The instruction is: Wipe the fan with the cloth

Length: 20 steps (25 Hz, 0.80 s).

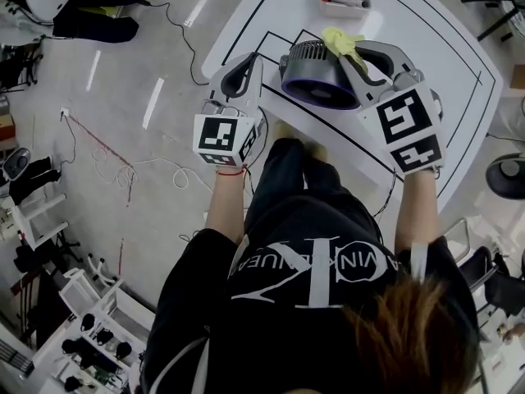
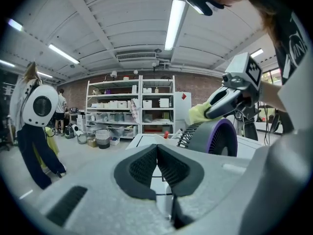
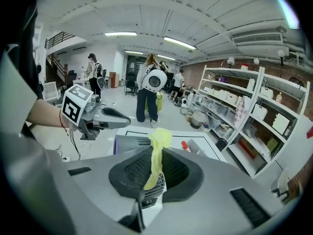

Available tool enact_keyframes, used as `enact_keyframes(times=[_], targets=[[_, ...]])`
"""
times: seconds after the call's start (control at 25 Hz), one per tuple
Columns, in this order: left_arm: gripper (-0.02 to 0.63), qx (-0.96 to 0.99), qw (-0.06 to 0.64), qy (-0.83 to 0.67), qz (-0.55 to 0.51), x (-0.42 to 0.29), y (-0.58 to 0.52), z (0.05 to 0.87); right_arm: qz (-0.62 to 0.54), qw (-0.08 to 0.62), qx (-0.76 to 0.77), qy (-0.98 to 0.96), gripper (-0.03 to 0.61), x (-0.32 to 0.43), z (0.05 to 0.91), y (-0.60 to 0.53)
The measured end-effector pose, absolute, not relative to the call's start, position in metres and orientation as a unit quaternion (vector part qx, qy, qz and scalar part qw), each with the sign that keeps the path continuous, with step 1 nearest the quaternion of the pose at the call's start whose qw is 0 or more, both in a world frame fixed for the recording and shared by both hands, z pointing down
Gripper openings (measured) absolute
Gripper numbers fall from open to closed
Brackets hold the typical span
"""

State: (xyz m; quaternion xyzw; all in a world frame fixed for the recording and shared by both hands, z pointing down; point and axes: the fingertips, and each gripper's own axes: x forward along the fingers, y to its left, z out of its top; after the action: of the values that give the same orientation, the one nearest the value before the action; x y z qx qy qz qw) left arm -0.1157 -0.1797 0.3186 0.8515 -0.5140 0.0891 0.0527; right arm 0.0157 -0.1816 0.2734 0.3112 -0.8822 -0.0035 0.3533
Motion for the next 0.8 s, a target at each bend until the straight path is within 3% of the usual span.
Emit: enact_keyframes(times=[0.8], targets=[[0.011,0.845,0.015,-0.518,0.134,-0.094,-0.152,0.309,0.047,0.321,0.361,-0.874,0.038,0.057,0.298,-0.166]])
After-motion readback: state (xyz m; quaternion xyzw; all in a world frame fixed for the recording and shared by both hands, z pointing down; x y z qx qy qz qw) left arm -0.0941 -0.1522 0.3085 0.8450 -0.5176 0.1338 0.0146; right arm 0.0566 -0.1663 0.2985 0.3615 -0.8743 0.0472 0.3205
